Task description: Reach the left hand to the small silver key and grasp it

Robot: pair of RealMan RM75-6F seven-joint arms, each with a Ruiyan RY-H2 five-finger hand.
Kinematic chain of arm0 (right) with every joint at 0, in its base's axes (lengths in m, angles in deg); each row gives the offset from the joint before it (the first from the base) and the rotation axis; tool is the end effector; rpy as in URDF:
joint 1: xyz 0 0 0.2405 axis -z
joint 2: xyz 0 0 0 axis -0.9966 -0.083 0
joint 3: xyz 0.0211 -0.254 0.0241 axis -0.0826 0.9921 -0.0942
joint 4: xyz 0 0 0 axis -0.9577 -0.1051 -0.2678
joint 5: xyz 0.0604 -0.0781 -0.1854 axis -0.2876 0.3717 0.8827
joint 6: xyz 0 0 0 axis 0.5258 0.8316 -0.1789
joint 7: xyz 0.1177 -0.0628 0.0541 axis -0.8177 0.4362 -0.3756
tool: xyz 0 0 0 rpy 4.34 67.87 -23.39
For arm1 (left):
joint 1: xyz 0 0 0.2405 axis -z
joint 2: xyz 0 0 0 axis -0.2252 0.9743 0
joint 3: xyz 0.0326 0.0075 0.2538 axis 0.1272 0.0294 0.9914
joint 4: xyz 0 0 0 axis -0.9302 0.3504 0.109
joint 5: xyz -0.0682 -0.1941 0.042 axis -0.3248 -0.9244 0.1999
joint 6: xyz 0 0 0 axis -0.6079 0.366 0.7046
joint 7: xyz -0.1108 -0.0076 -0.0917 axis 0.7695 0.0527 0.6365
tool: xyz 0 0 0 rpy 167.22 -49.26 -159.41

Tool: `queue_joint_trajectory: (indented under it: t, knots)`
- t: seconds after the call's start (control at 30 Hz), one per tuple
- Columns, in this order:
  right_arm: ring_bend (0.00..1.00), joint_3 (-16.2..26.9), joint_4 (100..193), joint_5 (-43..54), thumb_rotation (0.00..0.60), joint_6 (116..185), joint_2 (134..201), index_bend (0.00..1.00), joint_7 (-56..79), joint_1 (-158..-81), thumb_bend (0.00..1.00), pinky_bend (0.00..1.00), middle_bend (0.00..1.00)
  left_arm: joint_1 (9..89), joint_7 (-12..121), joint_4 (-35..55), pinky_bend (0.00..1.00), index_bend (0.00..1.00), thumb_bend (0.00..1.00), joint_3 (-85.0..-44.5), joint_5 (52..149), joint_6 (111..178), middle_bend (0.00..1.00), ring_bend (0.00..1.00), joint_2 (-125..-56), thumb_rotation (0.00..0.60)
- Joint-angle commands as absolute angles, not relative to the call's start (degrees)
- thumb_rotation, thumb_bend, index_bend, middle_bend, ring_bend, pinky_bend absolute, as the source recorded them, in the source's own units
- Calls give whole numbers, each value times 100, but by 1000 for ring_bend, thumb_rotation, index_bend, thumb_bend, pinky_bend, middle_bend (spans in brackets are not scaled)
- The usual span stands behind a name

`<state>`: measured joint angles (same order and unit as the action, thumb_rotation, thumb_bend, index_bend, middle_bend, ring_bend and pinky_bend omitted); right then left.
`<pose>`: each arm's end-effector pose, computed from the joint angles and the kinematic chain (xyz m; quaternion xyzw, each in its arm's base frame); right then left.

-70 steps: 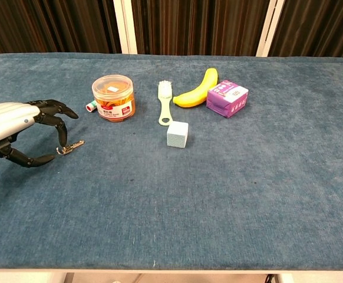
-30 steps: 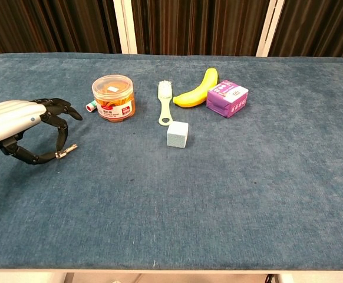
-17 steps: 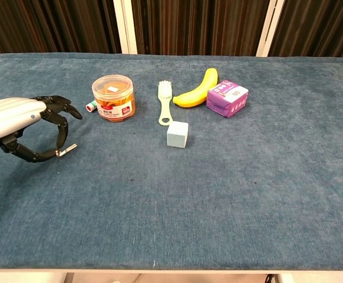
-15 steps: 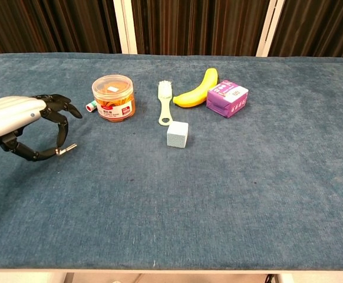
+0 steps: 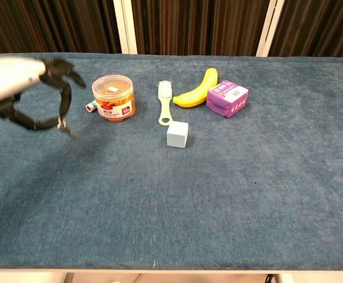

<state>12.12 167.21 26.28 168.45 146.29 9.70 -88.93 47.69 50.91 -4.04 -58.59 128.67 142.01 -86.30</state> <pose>-0.3154 -0.1761 0.1651 0.5708 -0.4332 0.3845 0.5820 -0.1874 0.2958 0.0265 -0.7846 -0.3086 -0.4003 0.3590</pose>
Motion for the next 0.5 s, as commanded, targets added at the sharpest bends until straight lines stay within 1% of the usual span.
queue_joint_trajectory:
  t: [0.03, 0.2, 0.33, 0.5]
  knots:
    - [47, 1213, 16722, 2634, 600, 16847, 14628, 211, 972, -8893, 1000, 0, 67, 4957, 4537, -1077, 78, 636, 575, -6190, 12661, 14130, 200, 0, -8086, 600]
    - [47, 1226, 16723, 2663, 600, 16858, 14633, 211, 992, -8891, 1000, 0, 66, 5204, 3900, -1946, 84, 636, 575, -6655, 12202, 13930, 200, 0, -7367, 600]
    - [47, 1238, 16724, 2689, 600, 16865, 14638, 211, 1018, -8889, 1000, 0, 67, 5369, 3467, -2409, 90, 636, 573, -6940, 11806, 13795, 209, 0, -6904, 600]
    - [47, 1237, 16720, 2687, 600, 16869, 14640, 210, 1025, -8889, 1000, 0, 66, 5506, 3045, -2802, 96, 636, 571, -7127, 11389, 13696, 212, 0, -6477, 600]
